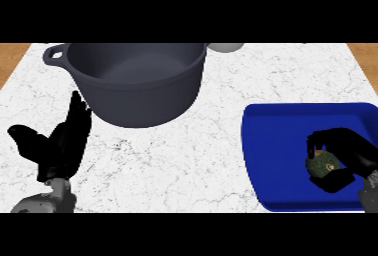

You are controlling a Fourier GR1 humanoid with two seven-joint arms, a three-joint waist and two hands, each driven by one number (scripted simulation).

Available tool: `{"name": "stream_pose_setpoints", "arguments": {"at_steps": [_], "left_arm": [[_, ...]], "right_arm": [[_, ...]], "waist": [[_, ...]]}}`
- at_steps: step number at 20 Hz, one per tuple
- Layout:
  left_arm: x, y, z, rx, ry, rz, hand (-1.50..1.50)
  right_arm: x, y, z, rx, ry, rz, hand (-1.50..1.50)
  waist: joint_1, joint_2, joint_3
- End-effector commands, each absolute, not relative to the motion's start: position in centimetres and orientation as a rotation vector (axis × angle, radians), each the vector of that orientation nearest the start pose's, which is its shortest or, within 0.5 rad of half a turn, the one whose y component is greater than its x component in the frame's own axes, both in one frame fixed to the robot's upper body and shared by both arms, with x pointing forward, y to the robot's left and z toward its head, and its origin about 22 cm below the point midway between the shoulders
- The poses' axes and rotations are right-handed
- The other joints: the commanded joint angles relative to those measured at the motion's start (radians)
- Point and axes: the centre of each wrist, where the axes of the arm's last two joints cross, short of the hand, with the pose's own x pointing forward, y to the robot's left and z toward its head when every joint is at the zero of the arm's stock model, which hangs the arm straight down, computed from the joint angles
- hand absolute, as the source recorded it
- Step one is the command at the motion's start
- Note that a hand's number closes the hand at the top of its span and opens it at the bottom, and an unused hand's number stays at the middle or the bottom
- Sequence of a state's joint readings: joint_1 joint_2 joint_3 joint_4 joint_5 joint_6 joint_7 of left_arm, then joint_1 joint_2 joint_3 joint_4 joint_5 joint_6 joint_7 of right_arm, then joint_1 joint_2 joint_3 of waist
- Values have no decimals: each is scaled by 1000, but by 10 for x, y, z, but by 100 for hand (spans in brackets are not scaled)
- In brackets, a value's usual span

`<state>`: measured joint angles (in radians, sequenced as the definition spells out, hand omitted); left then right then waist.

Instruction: Pick the squash from the tray and place it in the pot

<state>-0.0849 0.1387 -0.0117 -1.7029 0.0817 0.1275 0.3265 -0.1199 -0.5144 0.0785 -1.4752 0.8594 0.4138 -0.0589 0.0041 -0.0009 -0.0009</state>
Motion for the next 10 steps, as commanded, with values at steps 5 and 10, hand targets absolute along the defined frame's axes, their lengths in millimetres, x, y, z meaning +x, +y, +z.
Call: {"name": "stream_pose_setpoints", "arguments": {"at_steps": [5,10], "left_arm": [[263,229,67,13,-1473,-41,0],[261,225,61,1,-1460,-50,0]], "right_arm": [[305,-182,65,-531,-845,1283,150],[328,-124,121,-596,-771,1219,150]], "waist": [[37,2,-8],[27,-3,-3]]}}
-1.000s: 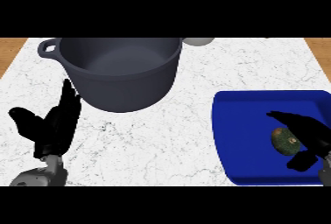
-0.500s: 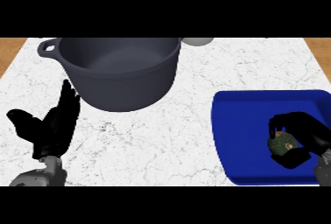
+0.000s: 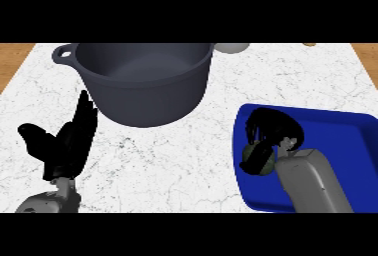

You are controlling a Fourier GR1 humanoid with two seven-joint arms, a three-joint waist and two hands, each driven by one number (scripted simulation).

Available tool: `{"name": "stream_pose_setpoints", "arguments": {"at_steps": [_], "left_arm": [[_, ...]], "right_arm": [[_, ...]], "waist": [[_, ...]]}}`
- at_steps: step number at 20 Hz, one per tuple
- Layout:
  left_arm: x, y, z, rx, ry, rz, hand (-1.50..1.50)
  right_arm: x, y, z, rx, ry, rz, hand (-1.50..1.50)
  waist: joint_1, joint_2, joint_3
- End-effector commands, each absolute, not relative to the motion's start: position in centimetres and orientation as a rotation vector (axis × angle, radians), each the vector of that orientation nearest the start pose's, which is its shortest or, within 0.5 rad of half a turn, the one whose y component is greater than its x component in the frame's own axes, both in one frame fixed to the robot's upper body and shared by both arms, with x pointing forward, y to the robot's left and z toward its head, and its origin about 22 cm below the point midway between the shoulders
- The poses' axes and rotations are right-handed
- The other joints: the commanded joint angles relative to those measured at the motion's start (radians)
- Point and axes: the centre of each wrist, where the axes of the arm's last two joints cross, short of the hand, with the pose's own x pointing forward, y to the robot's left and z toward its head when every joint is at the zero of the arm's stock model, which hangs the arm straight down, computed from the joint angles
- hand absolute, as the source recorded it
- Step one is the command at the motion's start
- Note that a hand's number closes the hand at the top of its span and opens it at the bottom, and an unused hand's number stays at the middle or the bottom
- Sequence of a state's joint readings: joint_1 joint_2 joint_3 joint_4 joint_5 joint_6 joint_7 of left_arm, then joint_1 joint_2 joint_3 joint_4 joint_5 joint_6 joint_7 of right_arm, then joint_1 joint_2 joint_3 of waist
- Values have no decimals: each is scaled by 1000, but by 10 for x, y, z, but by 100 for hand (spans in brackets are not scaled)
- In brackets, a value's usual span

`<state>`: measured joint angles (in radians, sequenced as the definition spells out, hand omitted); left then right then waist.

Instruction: Pick the squash from the tray and place it in the pot

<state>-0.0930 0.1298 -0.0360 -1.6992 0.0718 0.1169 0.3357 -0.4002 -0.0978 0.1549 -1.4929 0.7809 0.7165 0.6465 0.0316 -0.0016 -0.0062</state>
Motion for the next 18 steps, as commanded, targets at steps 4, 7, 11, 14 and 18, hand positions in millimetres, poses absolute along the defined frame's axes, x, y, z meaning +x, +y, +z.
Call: {"name": "stream_pose_setpoints", "arguments": {"at_steps": [4,7,11,14,18], "left_arm": [[260,218,51,2,-1468,-13,0],[275,238,60,25,-1461,-5,0],[259,234,65,23,-1456,-22,0],[275,232,73,25,-1481,-13,0],[272,225,59,17,-1479,-21,0]], "right_arm": [[337,-97,177,-789,-818,1087,150],[334,-87,223,-843,-928,1046,150],[343,-77,281,-827,-1050,1000,150],[347,-68,320,-842,-1160,945,150],[339,-51,367,-844,-1381,936,150]], "waist": [[-10,-2,3],[-29,-3,4],[-19,-3,5],[-23,1,5],[-16,5,4]]}}
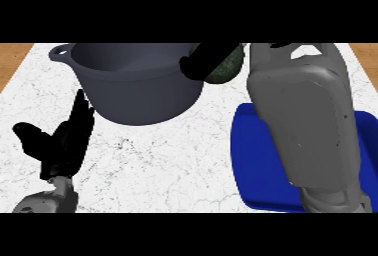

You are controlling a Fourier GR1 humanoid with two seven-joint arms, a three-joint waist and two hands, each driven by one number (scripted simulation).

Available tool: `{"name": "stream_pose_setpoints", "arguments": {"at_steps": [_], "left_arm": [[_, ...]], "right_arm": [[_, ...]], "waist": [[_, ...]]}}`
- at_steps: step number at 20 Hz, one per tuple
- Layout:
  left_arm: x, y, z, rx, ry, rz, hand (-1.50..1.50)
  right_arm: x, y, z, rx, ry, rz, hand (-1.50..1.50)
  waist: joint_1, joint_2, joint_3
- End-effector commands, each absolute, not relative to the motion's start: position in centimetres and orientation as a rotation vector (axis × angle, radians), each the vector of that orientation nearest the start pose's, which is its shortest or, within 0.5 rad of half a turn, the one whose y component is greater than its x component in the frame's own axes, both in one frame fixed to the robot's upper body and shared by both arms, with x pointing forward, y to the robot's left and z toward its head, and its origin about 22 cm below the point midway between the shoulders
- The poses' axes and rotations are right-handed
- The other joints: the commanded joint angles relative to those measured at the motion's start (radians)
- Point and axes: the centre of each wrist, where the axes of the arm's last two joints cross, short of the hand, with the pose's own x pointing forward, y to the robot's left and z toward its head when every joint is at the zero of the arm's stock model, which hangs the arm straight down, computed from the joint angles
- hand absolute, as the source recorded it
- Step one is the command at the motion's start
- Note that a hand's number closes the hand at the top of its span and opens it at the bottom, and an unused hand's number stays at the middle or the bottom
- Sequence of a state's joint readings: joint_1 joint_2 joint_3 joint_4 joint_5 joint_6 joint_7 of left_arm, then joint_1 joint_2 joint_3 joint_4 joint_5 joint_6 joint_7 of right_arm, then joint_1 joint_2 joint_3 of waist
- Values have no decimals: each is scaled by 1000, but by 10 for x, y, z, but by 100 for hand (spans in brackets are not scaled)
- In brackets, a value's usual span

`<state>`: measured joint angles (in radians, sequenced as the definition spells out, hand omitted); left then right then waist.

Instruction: Pick the squash from the tray and place it in the pot

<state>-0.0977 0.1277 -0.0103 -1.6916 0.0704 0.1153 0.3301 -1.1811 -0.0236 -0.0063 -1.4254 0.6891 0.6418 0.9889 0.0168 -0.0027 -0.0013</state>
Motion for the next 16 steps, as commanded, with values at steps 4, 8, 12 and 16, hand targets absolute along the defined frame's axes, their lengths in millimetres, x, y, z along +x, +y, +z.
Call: {"name": "stream_pose_setpoints", "arguments": {"at_steps": [4,8,12,16], "left_arm": [[267,225,77,-9,-1481,-37,0],[275,232,65,1,-1483,-25,0],[276,208,64,-2,-1490,-38,0],[269,223,72,-17,-1511,-60,0]], "right_arm": [[341,-42,408,-791,-1463,878,150],[363,-22,411,-764,-1450,870,150],[374,1,408,-744,-1397,845,150],[402,1,383,-783,-1336,822,150]], "waist": [[14,5,0],[15,12,-1],[21,15,-2],[41,22,-3]]}}
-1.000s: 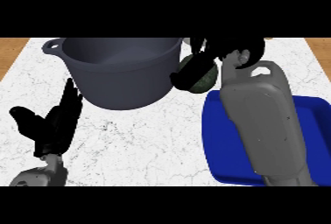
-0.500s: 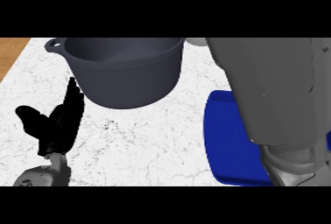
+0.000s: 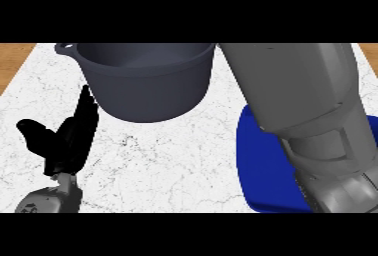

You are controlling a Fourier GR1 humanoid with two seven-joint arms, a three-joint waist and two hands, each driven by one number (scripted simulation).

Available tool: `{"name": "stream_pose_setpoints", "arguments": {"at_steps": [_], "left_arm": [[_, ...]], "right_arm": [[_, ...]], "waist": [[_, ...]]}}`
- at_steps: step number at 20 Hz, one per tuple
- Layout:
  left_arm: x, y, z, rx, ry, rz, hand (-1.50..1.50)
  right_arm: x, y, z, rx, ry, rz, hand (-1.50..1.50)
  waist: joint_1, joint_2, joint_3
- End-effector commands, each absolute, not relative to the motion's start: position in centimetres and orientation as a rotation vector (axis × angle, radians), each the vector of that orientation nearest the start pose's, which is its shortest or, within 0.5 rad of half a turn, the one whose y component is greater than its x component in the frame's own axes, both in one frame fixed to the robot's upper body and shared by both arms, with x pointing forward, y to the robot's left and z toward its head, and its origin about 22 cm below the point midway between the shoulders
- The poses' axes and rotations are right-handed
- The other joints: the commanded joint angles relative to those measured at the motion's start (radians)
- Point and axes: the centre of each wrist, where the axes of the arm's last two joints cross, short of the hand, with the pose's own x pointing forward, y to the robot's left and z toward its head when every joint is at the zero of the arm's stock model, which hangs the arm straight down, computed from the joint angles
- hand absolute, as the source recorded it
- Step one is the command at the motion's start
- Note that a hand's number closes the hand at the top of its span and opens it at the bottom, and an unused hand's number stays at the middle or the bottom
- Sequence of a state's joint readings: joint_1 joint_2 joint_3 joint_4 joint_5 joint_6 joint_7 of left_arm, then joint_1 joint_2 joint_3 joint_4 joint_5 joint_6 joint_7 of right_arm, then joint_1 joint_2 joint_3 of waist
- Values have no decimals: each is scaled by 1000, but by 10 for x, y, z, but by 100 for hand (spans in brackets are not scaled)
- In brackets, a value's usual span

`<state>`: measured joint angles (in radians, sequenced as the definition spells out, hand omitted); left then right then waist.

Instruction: Pick the squash from the tray and place it in the pot

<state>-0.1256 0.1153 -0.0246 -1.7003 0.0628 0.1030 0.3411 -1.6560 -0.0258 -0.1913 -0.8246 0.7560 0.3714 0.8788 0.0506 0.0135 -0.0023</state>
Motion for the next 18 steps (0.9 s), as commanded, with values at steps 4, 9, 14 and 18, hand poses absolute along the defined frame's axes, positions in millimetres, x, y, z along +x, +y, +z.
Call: {"name": "stream_pose_setpoints", "arguments": {"at_steps": [4,9,14,18], "left_arm": [[274,218,80,-15,-1502,-53,0],[279,214,77,-20,-1524,-65,0],[270,211,74,-24,-1504,-67,0],[267,204,63,-28,-1503,-89,0]], "right_arm": [[423,-4,354,-767,-1295,843,150],[436,2,315,-724,-1261,882,150],[443,0,306,-608,-1168,854,150],[452,-7,277,-527,-1065,727,-150]], "waist": [[3,8,-1],[11,13,-1],[19,12,-1],[45,15,-2]]}}
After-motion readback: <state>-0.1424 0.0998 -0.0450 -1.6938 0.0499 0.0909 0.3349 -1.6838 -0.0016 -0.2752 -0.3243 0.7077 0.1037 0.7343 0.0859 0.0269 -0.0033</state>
